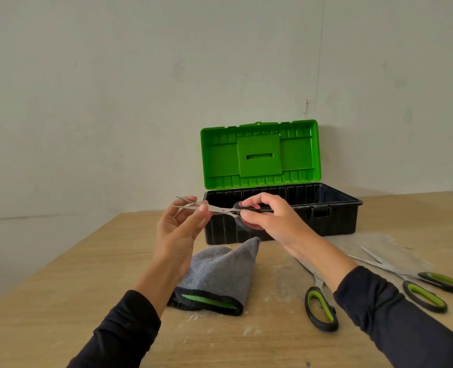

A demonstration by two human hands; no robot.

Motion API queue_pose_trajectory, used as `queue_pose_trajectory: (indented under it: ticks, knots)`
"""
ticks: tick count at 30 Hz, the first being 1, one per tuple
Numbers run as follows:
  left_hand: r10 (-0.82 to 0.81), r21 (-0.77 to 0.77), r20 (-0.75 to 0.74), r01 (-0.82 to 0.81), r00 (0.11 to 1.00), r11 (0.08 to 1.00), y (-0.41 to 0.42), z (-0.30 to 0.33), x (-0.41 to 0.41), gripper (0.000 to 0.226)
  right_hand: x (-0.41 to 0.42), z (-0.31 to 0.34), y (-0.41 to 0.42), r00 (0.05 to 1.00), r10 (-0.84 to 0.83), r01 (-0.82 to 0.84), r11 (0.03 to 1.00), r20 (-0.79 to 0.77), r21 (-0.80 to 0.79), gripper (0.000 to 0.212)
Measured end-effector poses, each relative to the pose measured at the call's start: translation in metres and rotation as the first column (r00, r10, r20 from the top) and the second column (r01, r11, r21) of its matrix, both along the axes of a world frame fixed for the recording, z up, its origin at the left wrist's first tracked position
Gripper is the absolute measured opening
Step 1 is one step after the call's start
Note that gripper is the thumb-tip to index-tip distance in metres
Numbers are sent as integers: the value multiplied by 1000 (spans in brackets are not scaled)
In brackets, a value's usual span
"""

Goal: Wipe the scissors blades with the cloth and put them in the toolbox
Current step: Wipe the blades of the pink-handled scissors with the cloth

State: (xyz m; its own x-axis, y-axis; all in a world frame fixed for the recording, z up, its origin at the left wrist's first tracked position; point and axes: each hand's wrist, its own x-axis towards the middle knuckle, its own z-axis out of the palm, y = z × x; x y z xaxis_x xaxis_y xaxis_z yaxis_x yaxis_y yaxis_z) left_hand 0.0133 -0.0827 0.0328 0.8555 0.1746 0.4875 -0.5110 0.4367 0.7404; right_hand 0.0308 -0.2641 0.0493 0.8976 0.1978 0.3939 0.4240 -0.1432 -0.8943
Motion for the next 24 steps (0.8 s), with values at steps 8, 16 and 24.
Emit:
queue_pose_trajectory:
  ticks: [8, 16, 24]
  knots:
    - [52, 53, -3, -52, 999, 997, 8, 2, -1, 19, 3, 1, -2, 858, -38, 345, 781, 513, -520, 37]
    - [88, 35, -19, -87, 996, 996, 10, 3, -3, 37, 1, 8, 1, 791, -41, 455, 706, 610, -543, 35]
    - [93, 30, 14, -94, 996, 995, 3, 3, -3, 18, 3, 16, -7, 913, -7, 252, 794, 407, -552, 28]
